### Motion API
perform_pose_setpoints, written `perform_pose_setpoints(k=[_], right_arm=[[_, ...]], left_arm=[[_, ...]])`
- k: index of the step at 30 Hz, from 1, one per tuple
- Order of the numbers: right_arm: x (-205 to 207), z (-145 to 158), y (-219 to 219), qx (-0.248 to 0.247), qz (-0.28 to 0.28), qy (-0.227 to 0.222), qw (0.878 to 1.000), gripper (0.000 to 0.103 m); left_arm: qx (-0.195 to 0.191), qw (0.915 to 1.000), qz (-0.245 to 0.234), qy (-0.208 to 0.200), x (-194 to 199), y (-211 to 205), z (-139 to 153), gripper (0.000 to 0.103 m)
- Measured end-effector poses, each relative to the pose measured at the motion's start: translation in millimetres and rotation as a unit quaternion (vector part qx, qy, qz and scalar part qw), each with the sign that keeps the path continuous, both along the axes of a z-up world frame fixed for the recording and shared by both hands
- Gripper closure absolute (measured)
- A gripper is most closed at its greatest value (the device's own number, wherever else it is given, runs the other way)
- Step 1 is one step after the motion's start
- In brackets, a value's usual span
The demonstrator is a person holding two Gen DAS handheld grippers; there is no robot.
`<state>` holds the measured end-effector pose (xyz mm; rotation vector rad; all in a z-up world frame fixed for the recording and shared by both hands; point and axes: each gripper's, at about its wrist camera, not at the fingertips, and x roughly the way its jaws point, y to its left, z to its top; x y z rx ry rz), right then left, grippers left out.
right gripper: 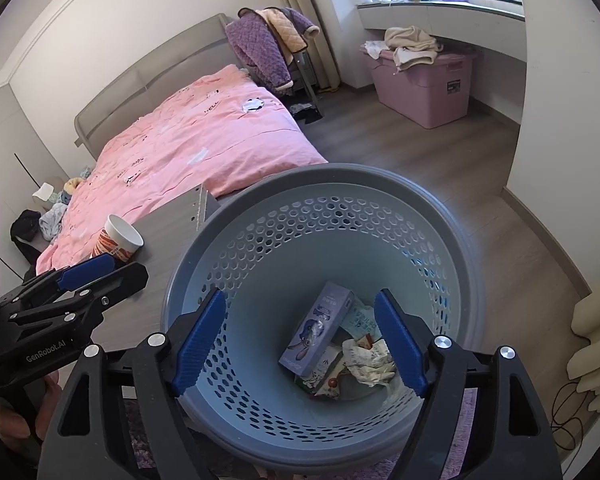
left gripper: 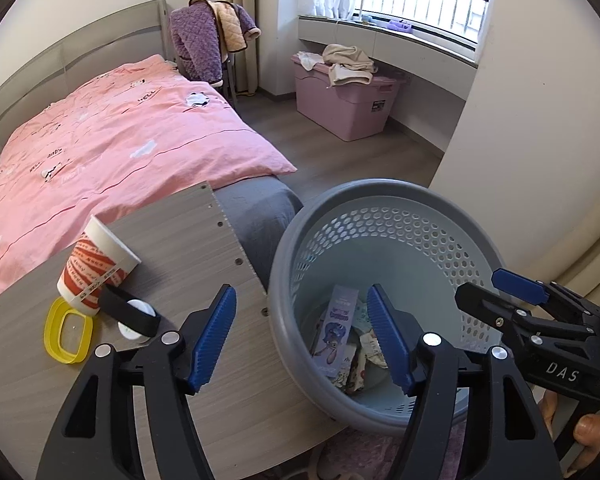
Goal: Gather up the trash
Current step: 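Move both grippers back over the table toward the paper cup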
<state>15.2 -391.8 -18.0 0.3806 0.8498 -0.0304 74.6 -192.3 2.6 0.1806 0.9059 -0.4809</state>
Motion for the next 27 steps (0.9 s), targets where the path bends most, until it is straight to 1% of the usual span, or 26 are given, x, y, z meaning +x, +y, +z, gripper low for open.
perform_pose_setpoints(k=[2,5,10,14,16,19,22,27], right_arm=[[2.8,0.5,3.7,0.002,0.002,0.001,1.0,0.027],[8.2,3.1,7.2,0.004,0.0,-0.001,1.0,0.024],[18.0,7.5,18.7,-0.004,-0.001,0.0,1.0,0.024],[20.2,14.8,30.9,-0.009,-0.004,-0.013,1.0,0.024],[19.9,16.4,39.2,-0.009,-0.003,-0.015,1.0,0.023],[22.5,19.3,54.9,-0.008,0.017,-0.01,1.0,0.023],[24.6,23.7,73.3,-0.019,0.039,-0.012,0.999,0.023],[29.4,28.2,103.8,-0.024,0.072,-0.02,0.997,0.023]], left_arm=[[-0.003,1.0,0.005,0.002,0.8,7.1,-0.4,0.038],[-0.01,0.9999,0.009,0.005,2.5,18.2,-0.6,0.038],[-0.025,0.9996,0.013,0.005,5.2,40.2,3.8,0.038],[-0.021,0.9993,0.024,-0.018,2.6,60.5,12.5,0.038],[-0.024,0.9989,0.036,-0.022,1.0,74.0,14.9,0.038],[-0.03,0.9979,0.053,-0.023,-1.3,94.3,16.4,0.038],[-0.029,0.9963,0.075,-0.029,-2.9,115.2,15.3,0.038],[-0.028,0.992,0.121,-0.022,-2.1,154.5,10.1,0.038]])
